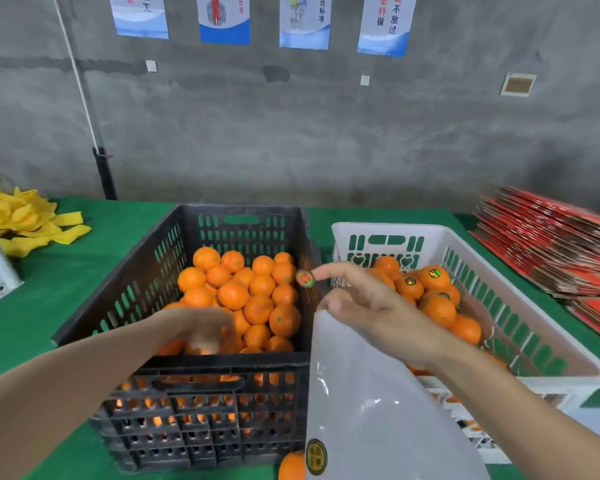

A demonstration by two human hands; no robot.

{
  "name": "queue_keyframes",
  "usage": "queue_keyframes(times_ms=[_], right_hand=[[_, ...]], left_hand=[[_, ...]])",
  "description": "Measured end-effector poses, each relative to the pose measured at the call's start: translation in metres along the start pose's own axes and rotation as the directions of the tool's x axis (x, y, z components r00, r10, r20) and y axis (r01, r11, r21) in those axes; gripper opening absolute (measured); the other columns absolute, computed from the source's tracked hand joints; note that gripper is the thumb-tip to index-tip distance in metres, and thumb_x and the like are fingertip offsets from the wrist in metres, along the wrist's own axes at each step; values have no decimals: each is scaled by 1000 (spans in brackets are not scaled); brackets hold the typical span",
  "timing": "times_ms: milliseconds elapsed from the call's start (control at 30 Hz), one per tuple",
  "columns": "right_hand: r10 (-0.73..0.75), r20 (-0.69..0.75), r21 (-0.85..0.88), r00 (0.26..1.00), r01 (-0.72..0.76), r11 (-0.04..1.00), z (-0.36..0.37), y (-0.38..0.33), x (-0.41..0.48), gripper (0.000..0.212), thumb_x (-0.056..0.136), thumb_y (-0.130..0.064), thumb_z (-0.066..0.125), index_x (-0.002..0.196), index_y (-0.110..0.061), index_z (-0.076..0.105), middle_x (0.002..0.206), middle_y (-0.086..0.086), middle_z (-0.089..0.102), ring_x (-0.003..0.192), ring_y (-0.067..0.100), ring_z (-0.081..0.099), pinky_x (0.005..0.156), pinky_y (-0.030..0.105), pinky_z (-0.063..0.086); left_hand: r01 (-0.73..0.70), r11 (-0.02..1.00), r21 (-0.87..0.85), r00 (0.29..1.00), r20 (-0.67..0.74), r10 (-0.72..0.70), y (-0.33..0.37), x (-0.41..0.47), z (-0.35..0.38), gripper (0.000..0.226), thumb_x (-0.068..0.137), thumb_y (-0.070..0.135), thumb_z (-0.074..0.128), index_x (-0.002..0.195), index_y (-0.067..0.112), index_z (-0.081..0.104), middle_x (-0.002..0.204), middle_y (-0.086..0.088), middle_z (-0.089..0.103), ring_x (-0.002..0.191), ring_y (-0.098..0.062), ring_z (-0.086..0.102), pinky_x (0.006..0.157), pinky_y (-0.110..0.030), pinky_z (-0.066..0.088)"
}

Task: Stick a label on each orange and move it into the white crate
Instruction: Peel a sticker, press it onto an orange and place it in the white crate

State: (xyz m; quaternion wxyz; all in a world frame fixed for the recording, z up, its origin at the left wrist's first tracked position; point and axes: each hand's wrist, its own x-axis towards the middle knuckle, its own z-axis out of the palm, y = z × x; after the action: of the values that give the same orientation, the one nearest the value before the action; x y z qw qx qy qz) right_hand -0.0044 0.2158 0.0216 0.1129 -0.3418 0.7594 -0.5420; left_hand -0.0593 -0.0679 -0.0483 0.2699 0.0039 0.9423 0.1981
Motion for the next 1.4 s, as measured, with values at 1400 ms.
queue_keyframes(times_ms=[1400], right_hand=[[-69,-64,-30,996,68,997,-48,7,-72,11,96,-17,52,85,-18,55,44,-13,42,44,3,30,47,15,28]], left_hand=[[-467,-50,-883,844,-462,272,185,-113,94,65,79,2,68,137,18,45,133,-22,55,116,-35,60,92,-39,54]])
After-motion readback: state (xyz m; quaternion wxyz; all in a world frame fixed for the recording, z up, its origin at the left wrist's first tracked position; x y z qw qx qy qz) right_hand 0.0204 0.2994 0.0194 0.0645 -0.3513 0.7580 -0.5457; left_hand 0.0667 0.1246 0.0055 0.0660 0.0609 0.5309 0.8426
